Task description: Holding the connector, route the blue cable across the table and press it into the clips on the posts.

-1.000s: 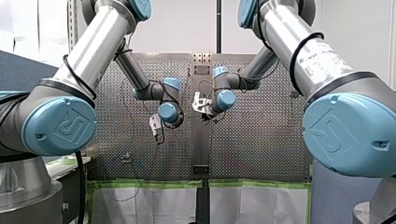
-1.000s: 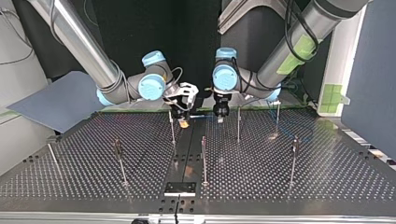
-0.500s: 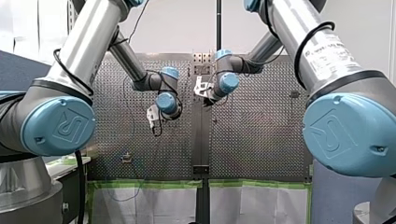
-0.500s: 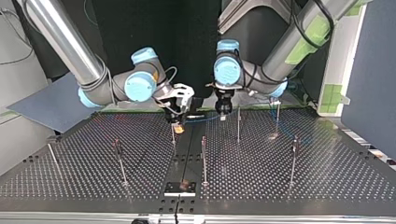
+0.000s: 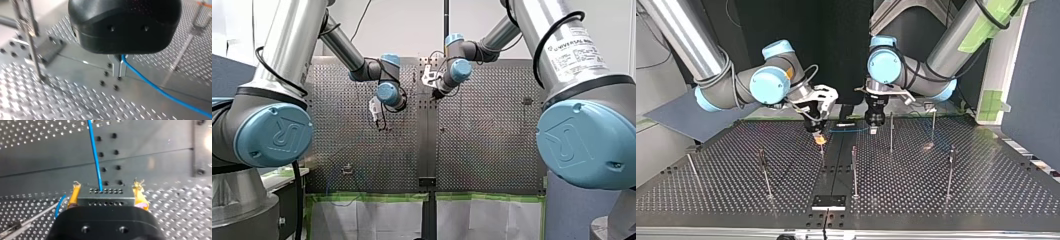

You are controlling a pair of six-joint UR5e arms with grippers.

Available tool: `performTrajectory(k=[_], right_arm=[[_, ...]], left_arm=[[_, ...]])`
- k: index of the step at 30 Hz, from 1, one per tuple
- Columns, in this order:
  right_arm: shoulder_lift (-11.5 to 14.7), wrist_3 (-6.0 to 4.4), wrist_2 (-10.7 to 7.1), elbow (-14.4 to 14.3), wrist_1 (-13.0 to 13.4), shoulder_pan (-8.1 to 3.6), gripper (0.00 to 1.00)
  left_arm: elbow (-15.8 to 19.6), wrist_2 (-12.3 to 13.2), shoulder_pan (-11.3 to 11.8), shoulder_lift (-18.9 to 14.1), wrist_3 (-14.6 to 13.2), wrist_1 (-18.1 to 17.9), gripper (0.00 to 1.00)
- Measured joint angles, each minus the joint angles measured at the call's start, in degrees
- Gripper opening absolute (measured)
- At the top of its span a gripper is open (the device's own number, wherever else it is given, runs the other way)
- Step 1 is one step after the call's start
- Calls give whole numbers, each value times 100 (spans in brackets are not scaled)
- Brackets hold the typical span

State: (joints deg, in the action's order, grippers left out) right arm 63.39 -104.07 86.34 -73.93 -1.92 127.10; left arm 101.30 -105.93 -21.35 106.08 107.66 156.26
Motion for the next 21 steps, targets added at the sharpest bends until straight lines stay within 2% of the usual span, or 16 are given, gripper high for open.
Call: performTrajectory(k=[4,13,21], right_arm=[[226,-42,-3,-46,-125,-28,0],[711,-22,-26,-56,-417,-95,0],[1134,-17,-295,-56,-485,-132,0]], left_arm=[[1,47,-41,-224,-26,75,2],[-9,73,-106,-685,-25,172,2],[-143,119,-131,-1113,-19,264,2]])
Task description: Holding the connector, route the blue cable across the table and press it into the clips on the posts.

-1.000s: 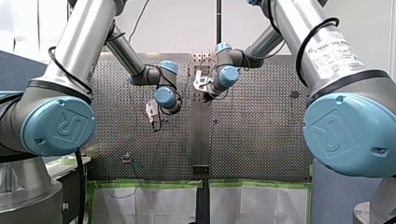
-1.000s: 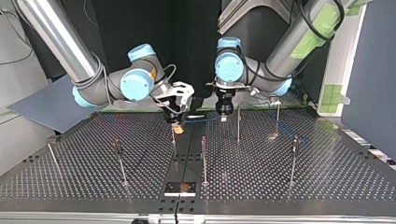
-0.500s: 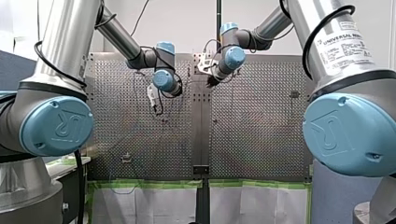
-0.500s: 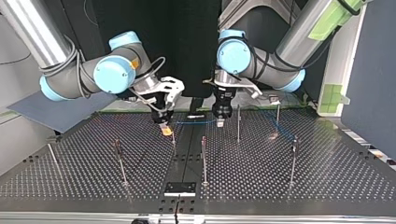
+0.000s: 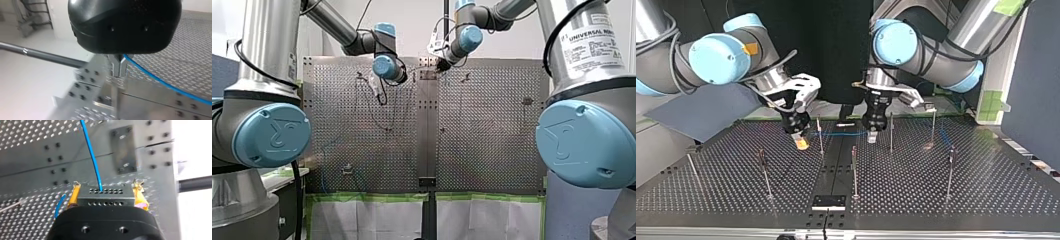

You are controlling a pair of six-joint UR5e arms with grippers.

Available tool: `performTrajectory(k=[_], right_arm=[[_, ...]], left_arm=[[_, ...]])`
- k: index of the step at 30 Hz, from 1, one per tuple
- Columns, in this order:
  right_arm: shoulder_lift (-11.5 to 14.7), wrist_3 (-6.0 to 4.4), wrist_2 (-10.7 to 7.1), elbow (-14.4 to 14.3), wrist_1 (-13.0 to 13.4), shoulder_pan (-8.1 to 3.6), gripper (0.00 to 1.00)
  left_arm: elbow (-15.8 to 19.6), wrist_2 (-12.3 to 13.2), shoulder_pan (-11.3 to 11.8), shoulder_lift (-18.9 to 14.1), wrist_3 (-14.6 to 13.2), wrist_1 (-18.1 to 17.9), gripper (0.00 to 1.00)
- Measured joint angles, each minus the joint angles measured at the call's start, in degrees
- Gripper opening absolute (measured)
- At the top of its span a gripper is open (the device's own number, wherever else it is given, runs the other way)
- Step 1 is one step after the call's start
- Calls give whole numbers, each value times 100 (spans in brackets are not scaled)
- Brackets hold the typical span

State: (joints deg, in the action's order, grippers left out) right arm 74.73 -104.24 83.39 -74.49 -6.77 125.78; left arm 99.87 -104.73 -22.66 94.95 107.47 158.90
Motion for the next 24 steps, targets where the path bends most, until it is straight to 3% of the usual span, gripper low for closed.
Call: performTrajectory(k=[5,13,17,24], right_arm=[[8,6,-113,0,6,-10,0],[-333,36,-256,1,16,-49,0],[-451,37,-381,14,34,-120,0],[-532,28,-574,92,53,-250,0]], left_arm=[[-169,140,49,-117,52,3,2],[-403,153,106,231,40,59,2],[-414,155,163,440,46,17,2],[-425,254,304,516,51,-41,2]])
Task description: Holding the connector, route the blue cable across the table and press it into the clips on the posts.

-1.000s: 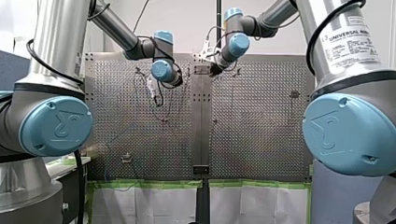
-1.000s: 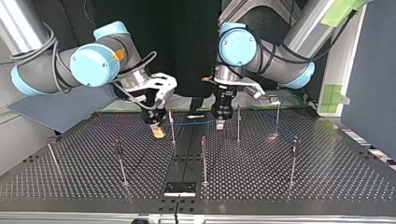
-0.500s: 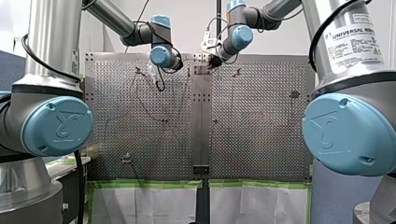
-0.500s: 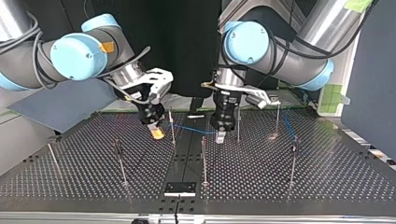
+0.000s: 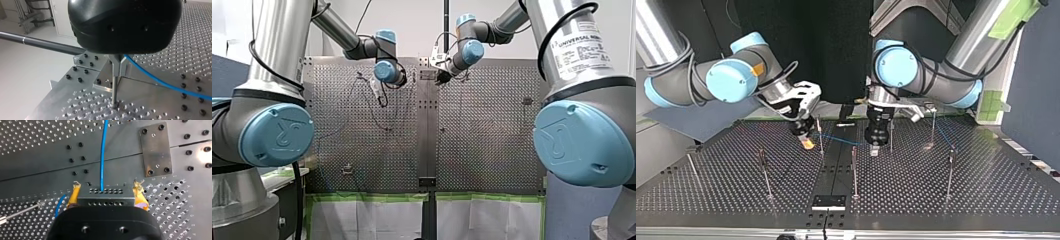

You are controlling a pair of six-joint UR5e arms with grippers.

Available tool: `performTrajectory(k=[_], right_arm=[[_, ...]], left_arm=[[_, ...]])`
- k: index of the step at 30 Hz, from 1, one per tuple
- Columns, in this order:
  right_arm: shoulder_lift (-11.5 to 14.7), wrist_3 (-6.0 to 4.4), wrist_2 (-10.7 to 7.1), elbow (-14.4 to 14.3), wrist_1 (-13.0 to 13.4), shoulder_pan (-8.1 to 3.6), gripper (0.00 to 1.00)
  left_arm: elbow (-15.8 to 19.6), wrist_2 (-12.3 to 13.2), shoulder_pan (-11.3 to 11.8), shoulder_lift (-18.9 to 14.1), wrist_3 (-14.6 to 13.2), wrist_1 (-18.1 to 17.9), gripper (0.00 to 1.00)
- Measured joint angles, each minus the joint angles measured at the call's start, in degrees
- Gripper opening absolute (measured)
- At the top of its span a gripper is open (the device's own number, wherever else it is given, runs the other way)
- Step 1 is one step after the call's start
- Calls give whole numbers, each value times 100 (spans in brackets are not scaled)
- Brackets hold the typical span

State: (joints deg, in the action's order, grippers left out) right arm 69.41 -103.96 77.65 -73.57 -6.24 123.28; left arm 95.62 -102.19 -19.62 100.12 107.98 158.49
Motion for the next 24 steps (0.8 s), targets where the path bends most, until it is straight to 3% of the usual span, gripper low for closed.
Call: performTrajectory(k=[7,24], right_arm=[[-69,-29,-126,133,9,-113,0],[-357,-49,-224,525,11,-396,0]], left_arm=[[-131,208,148,55,9,-62,2],[-992,502,495,819,25,131,2]])
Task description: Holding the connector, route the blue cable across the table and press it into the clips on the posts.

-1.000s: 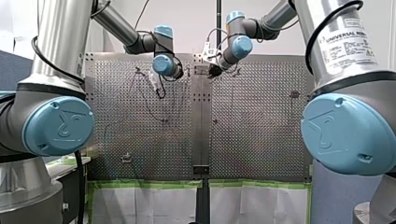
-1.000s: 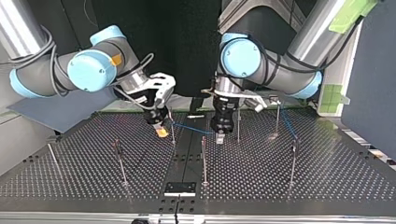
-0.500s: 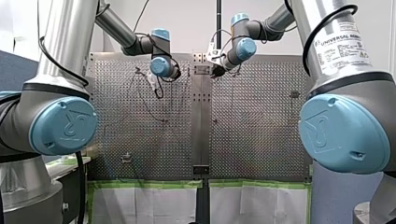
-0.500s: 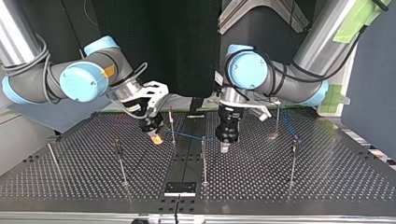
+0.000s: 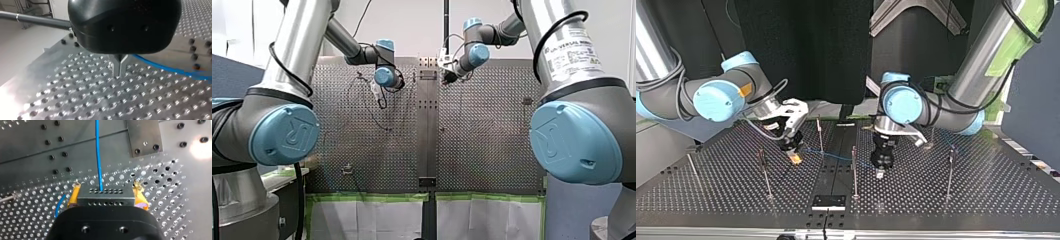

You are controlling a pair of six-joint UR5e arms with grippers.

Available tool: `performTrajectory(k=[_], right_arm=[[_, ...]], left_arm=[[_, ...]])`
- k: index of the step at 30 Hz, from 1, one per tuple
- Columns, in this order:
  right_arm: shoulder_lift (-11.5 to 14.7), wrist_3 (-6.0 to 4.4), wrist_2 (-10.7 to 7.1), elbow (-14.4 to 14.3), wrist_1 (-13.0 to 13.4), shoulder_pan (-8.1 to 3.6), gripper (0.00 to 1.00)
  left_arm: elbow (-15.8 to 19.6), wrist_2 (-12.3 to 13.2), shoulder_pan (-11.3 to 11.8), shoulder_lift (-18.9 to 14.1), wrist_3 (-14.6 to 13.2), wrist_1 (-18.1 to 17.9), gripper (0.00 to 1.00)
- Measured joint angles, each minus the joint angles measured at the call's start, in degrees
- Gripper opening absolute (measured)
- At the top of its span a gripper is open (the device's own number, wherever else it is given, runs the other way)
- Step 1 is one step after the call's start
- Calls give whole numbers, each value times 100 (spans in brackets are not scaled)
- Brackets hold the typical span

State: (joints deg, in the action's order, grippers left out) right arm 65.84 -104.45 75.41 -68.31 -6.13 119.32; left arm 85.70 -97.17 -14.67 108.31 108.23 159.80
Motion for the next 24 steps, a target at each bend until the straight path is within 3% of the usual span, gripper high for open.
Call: performTrajectory(k=[12,13,14,15,16,17,18,20,24], right_arm=[[-99,2,-83,372,-3,-84,0],[-100,2,-84,381,-5,-85,0],[-100,2,-84,389,-9,-86,0],[-100,4,-84,392,-12,-86,0],[-100,5,-84,395,-14,-88,0],[-100,7,-84,398,-15,-91,0],[-100,8,-85,398,-16,-93,0],[-101,7,-86,399,-21,-95,0],[-101,9,-85,398,-29,-96,0]], left_arm=[[-246,70,152,28,10,176,5],[-247,64,152,28,5,212,13],[-247,57,148,28,-1,260,28],[-247,47,144,28,-7,298,28],[-247,36,140,27,-16,336,50],[-248,15,134,27,-38,394,65],[-248,0,130,27,-60,435,65],[-249,-35,121,23,-124,541,100],[-249,-79,113,15,-216,735,100]])
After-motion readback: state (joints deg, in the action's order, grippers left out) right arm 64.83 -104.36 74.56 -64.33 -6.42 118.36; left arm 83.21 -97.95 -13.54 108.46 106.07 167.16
